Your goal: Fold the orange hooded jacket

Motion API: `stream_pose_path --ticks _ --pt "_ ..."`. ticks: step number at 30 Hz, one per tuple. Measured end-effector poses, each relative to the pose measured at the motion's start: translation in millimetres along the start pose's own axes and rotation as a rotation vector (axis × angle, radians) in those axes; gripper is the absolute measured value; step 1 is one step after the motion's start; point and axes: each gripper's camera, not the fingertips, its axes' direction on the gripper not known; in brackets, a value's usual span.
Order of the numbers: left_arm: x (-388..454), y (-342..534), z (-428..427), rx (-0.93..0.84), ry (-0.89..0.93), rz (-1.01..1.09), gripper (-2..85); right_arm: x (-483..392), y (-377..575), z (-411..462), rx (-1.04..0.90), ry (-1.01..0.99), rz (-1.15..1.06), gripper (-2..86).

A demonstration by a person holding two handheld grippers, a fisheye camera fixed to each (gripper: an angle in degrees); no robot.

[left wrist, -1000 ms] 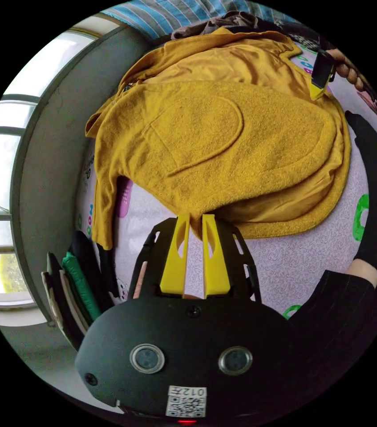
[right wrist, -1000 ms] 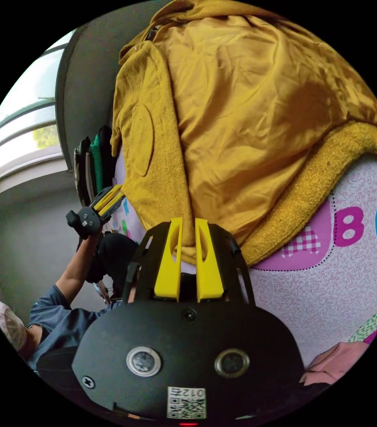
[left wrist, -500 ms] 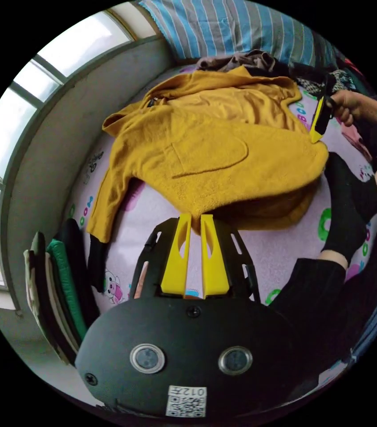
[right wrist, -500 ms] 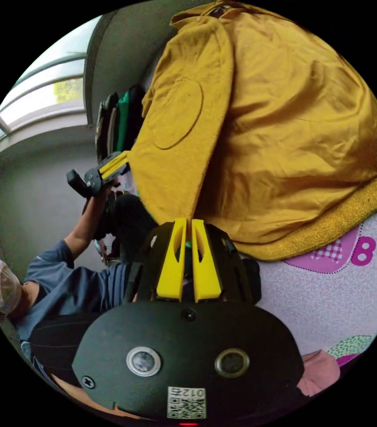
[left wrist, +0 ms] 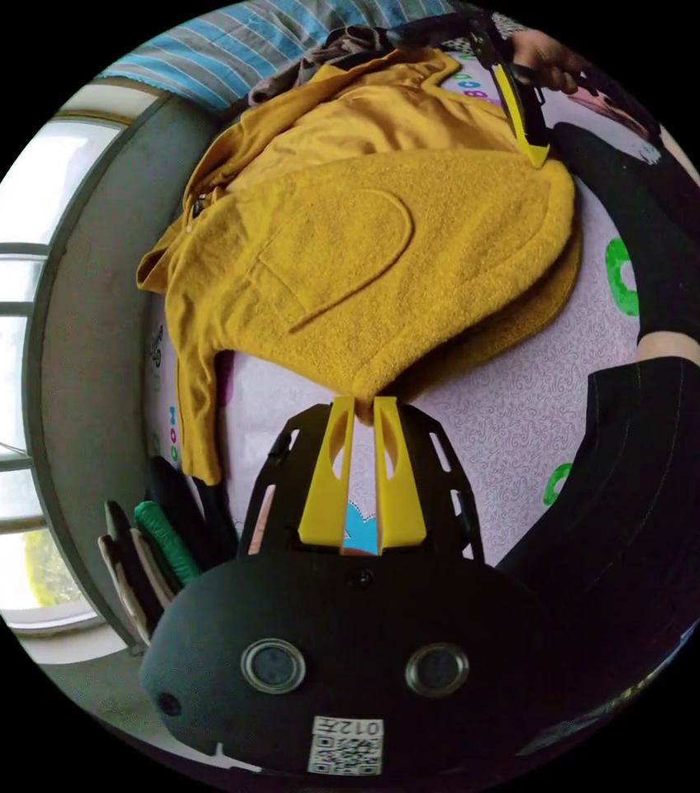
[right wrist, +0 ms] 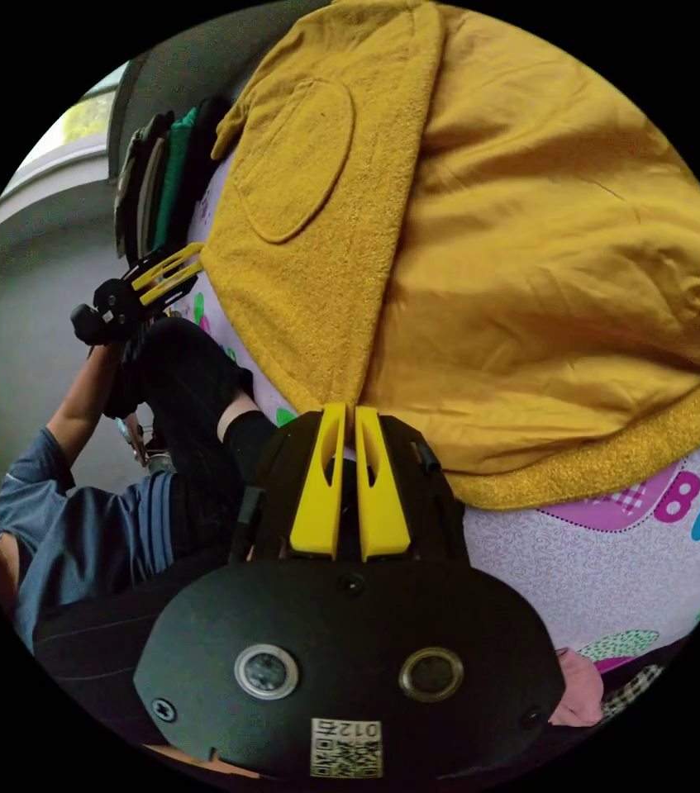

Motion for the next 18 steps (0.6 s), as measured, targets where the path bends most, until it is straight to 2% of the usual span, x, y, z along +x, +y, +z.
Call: stream_pose_path --ticks 6,10,15,18 --pt "4.8 3.1 7.8 -0.032 0.009 -0.009 5.7 -4.9 -13.2 3.4 -0.041 0.022 -0.005 -0.3" --pt "7.5 5.6 -9.1 0.027 -0.051 0.003 6.9 -9.1 -17.0 -2.4 -0.041 0.037 -0.006 -0.1" --pt "29.6 4.4 -27.5 0.059 -0.144 0.180 8.2 -11.2 -20.5 -11.2 -0.040 0.025 0.001 -0.1" --pt "33.9 2.5 -25.0 0.046 -0.171 0.214 7.5 -13.9 -23.2 -16.1 -0.043 0.028 -0.001 -0.1"
